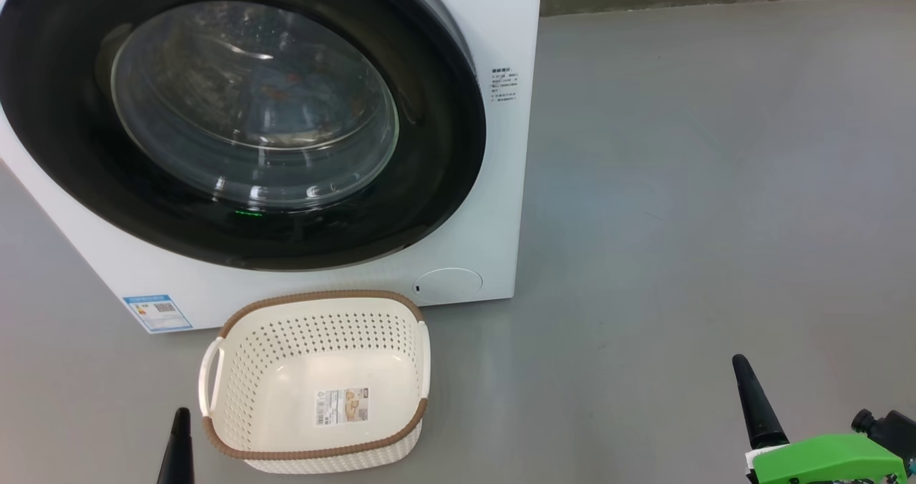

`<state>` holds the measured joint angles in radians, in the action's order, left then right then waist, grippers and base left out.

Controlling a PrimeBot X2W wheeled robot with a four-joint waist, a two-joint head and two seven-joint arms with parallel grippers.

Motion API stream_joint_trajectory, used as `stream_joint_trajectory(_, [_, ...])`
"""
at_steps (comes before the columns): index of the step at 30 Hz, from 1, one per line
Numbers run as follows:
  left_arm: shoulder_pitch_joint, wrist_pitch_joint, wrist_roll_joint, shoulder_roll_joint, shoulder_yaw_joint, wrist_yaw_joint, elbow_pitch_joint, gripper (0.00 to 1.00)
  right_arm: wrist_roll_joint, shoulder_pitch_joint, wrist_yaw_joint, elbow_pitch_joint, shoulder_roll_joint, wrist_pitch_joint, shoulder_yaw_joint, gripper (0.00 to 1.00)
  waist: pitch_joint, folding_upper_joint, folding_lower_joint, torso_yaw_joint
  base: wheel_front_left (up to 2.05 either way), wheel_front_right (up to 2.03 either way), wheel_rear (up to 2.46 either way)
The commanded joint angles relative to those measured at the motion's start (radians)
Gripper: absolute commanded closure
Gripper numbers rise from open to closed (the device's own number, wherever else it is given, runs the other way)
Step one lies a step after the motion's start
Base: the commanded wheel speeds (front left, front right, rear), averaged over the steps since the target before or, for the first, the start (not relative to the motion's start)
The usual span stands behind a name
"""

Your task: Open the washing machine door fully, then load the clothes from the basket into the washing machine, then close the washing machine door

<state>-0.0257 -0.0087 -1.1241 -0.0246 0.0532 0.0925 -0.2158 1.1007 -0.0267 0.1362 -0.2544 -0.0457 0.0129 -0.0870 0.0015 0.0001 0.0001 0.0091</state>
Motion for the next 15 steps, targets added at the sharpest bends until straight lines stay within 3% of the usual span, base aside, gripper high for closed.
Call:
stream_joint_trajectory(1, [0.052, 0.004, -0.024, -0.017, 0.026, 0.014, 0.017, 1.00, 0.027, -0.054, -0.004, 0.022, -0.005, -0.006, 0.006, 1.00, 0.000, -0.0001, 0.0000, 0.000, 0.00, 0.00, 0.00])
stream_joint_trajectory(15, [0.080, 0.045, -0.182, -0.020, 0.038, 0.022, 0.001, 1.00, 0.192, -0.064, -0.004, 0.018, -0.005, -0.047, -0.005, 1.00, 0.001, -0.0001, 0.0000, -0.003, 0.00, 0.00, 0.00])
